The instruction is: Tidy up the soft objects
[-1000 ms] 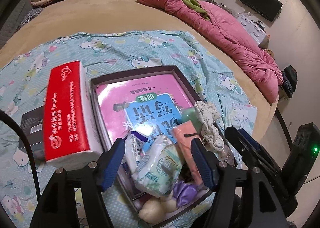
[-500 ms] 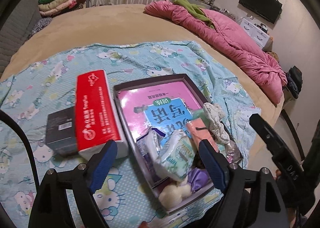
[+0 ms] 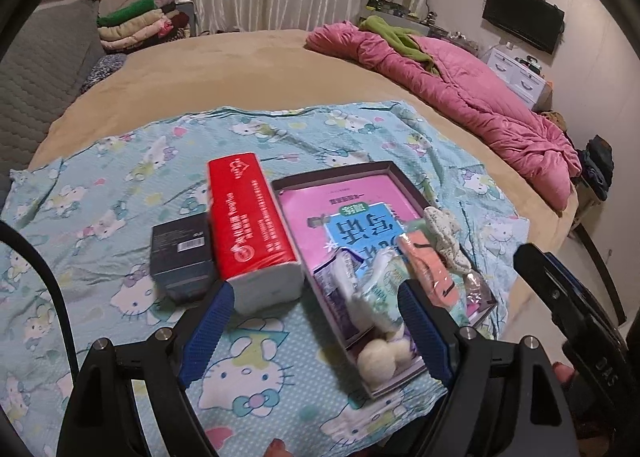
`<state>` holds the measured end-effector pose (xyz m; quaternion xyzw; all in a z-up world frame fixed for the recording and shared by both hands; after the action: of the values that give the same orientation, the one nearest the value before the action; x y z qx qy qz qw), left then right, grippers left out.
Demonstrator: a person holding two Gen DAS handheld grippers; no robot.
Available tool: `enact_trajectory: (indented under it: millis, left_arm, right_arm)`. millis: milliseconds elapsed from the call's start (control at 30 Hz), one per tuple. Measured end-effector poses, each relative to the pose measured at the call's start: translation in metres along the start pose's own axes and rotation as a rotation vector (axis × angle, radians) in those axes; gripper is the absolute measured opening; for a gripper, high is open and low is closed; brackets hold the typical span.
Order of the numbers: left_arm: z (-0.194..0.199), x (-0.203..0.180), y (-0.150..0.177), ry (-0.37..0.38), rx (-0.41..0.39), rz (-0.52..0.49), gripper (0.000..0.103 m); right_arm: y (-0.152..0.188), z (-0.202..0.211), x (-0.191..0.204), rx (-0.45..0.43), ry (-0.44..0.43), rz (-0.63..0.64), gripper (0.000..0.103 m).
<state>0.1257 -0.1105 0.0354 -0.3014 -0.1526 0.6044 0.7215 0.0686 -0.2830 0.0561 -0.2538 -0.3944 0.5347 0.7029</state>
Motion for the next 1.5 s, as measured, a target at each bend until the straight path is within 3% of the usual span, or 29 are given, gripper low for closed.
enact_trajectory:
  millis: [467,1100,1500]
  left_arm:
    - [0.03,0.023,0.033,-0.06,-0.014,0.033,0.084]
    - [0.035,0.02,0.089,-0.088,0.042,0.048,0.084]
    - [0.028,0.015,0.096,-0.099,0.054,0.041,0.084]
  right_arm:
    - [0.033,0.035,0.031,0.012,0.023,0.122,0.086]
    - [0.069,0.05,0.017,0.054,0.074,0.134,0.086]
    - [0.08,0.044,0.013,0.064,0.094,0.152,0.086]
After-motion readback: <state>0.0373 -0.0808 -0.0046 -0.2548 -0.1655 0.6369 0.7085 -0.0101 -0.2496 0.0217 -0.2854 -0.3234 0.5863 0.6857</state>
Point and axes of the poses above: each gripper's, at about its wrist camera, not at the fingertips, and z roughly against the way its jaws point, x to its left, y to its underside, the point moved 6 cm from there along -z, roughly the way its jaws point
